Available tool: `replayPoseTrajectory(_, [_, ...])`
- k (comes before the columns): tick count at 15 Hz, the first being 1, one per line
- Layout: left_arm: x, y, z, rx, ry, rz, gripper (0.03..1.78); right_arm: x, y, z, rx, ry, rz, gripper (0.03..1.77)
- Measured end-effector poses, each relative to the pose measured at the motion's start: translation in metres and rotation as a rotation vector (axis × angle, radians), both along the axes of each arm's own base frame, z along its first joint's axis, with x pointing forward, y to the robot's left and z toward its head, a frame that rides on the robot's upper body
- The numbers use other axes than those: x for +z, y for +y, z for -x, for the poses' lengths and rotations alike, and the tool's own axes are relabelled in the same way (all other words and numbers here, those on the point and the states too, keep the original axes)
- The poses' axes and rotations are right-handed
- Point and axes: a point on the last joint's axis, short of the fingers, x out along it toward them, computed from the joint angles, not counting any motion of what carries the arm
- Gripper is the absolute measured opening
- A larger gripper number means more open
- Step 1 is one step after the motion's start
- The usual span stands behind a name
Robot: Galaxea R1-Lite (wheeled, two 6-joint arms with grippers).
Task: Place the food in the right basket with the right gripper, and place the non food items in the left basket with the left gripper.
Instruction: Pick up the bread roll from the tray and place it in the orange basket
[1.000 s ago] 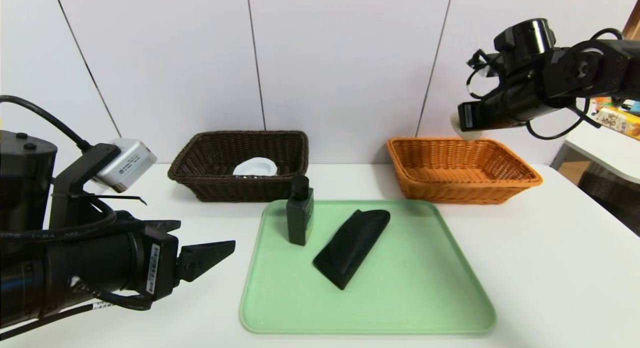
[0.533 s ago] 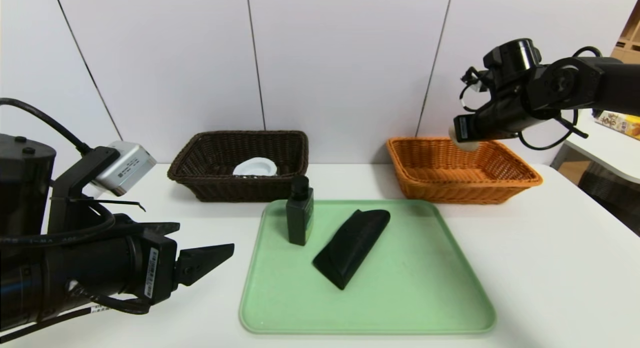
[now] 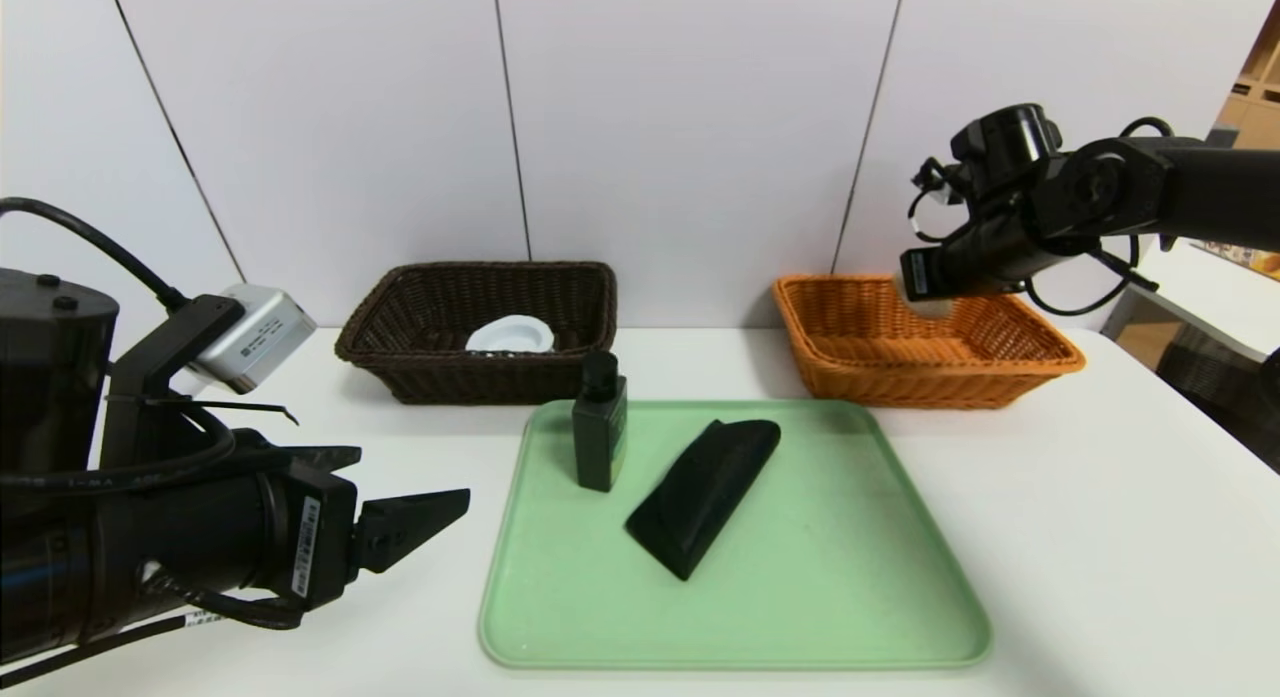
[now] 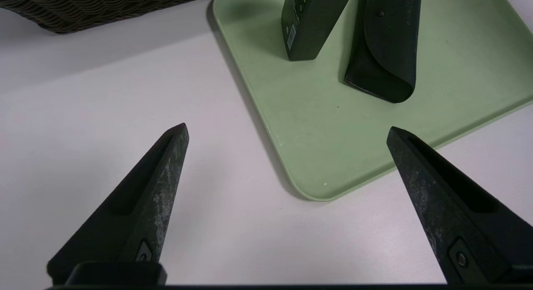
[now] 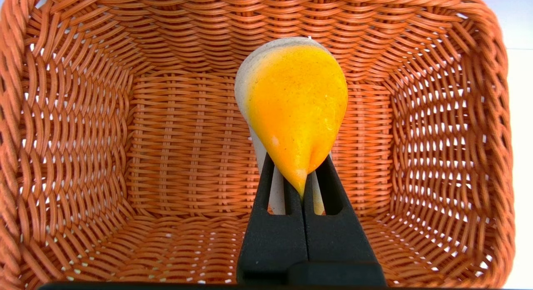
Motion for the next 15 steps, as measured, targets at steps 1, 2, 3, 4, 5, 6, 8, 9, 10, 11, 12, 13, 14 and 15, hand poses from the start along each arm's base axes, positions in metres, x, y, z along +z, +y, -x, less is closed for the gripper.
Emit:
replayPoseTrajectory(1, [0.000,0.000,0.000,0.000,0.002,-0.001,1.69,-0.004,0.000,-0.002,-0.002,0.008,0.002,0.05])
replayPoseTrajectory(2, [-0.001,0.000,0.000,0.000,0.002,-0.002,1.69,-0.007,-0.001,-0.004,-0.005,0.015,0.003,0.05])
replayPoseTrajectory(3, [-0.001,0.000,0.000,-0.001,0.003,-0.003,1.69,-0.011,-0.001,-0.005,-0.008,0.024,0.005,0.05])
replayPoseTrajectory(4, [-0.001,0.000,-0.001,-0.001,0.003,-0.003,1.69,-0.014,0.000,-0.007,-0.010,0.031,0.008,0.05])
replayPoseTrajectory(5, [-0.001,0.000,-0.001,0.000,0.004,-0.003,1.69,-0.016,0.000,-0.008,-0.011,0.034,0.010,0.05])
replayPoseTrajectory(6, [-0.001,-0.001,-0.001,0.000,0.004,-0.004,1.69,-0.019,0.000,-0.010,-0.012,0.038,0.011,0.05])
replayPoseTrajectory(8, [-0.001,-0.001,-0.001,0.000,0.006,-0.004,1.69,-0.023,0.000,-0.012,-0.014,0.047,0.013,0.05])
replayPoseTrajectory(9, [-0.002,-0.001,-0.001,0.000,0.007,-0.004,1.69,-0.025,0.000,-0.013,-0.014,0.048,0.014,0.05])
replayPoseTrajectory(10, [-0.002,-0.001,-0.001,0.000,0.008,-0.006,1.69,-0.027,0.001,-0.014,-0.013,0.050,0.015,0.08])
replayPoseTrajectory(11, [-0.002,-0.001,-0.002,0.000,0.009,-0.006,1.69,-0.028,0.001,-0.014,-0.013,0.052,0.015,0.26])
replayPoseTrajectory(12, [-0.002,-0.001,-0.002,0.000,0.011,-0.007,1.69,-0.028,0.001,-0.014,-0.012,0.055,0.016,0.45])
replayPoseTrajectory(13, [-0.003,-0.001,-0.002,0.000,0.012,-0.008,1.69,-0.029,0.001,-0.014,-0.012,0.056,0.017,0.59])
replayPoseTrajectory(14, [-0.003,-0.002,-0.002,0.000,0.012,-0.008,1.69,-0.029,0.001,-0.014,-0.012,0.058,0.017,0.73])
replayPoseTrajectory(15, [-0.003,-0.002,-0.002,0.000,0.012,-0.008,1.69,-0.029,0.001,-0.014,-0.011,0.058,0.018,0.85])
